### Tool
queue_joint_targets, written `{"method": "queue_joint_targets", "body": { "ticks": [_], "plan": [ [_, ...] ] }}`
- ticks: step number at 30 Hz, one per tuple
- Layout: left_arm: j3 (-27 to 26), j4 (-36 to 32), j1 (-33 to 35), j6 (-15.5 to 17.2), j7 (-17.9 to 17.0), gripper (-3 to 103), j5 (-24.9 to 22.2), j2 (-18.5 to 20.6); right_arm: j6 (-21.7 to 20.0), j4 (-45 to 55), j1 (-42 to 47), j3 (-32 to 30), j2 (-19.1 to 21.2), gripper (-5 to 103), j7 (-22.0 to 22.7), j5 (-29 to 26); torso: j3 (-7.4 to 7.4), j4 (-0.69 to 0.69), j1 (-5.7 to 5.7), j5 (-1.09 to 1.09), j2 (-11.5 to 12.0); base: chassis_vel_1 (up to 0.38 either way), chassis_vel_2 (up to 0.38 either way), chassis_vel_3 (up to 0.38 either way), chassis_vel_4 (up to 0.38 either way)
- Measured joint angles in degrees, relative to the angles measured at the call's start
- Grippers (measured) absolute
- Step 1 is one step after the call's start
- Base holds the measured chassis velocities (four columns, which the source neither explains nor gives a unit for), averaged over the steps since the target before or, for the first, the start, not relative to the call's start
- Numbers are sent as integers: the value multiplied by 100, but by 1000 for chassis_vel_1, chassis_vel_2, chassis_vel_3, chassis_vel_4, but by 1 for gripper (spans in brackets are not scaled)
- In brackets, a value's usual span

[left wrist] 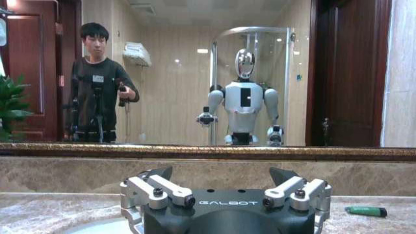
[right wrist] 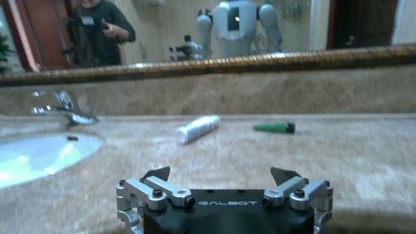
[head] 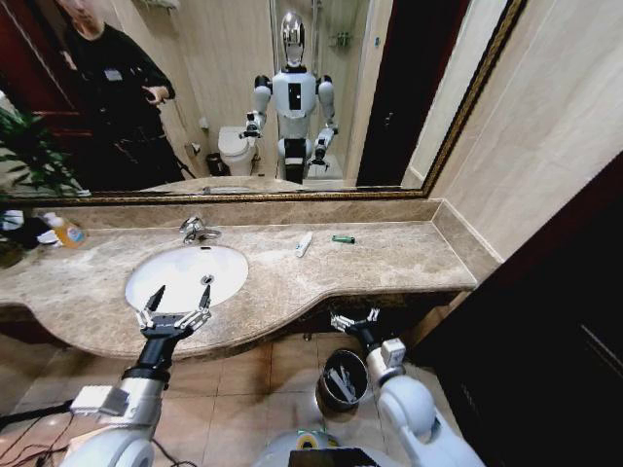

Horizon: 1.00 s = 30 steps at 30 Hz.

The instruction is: Pick up the trash from the sink and place it in the trash bin.

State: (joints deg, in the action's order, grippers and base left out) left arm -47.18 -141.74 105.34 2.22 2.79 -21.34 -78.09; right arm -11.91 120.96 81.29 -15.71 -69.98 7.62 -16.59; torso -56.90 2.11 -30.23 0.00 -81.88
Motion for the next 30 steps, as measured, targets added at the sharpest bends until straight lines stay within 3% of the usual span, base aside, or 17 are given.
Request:
{"method": "queue_joint_targets", "body": {
  "ticks": [8, 14, 18, 30],
  "plan": [
    [0, 0, 0, 0, 0, 100, 0, 0, -293, -593, -1525, 368, 405, 100, 17, -746, 0, 1, -1, 0, 0, 0, 0, 0, 0],
    [0, 0, 0, 0, 1, 100, 0, 0, -581, -909, -2281, 786, 445, 100, 137, -1160, 0, 0, 0, 0, 0, 0, 0, 0, 0],
    [0, 0, 0, 0, 0, 100, 0, 0, -927, -1392, -3129, 1302, 287, 100, 477, -1476, -1, 1, 0, -1, 0, 0, 0, 0, 0],
    [1, 0, 0, 0, 1, 100, 0, 0, -1221, -2622, -4456, 2000, -356, 100, 974, -1533, 0, 0, 0, -1, 1, 0, 0, 0, 0]
  ]
}}
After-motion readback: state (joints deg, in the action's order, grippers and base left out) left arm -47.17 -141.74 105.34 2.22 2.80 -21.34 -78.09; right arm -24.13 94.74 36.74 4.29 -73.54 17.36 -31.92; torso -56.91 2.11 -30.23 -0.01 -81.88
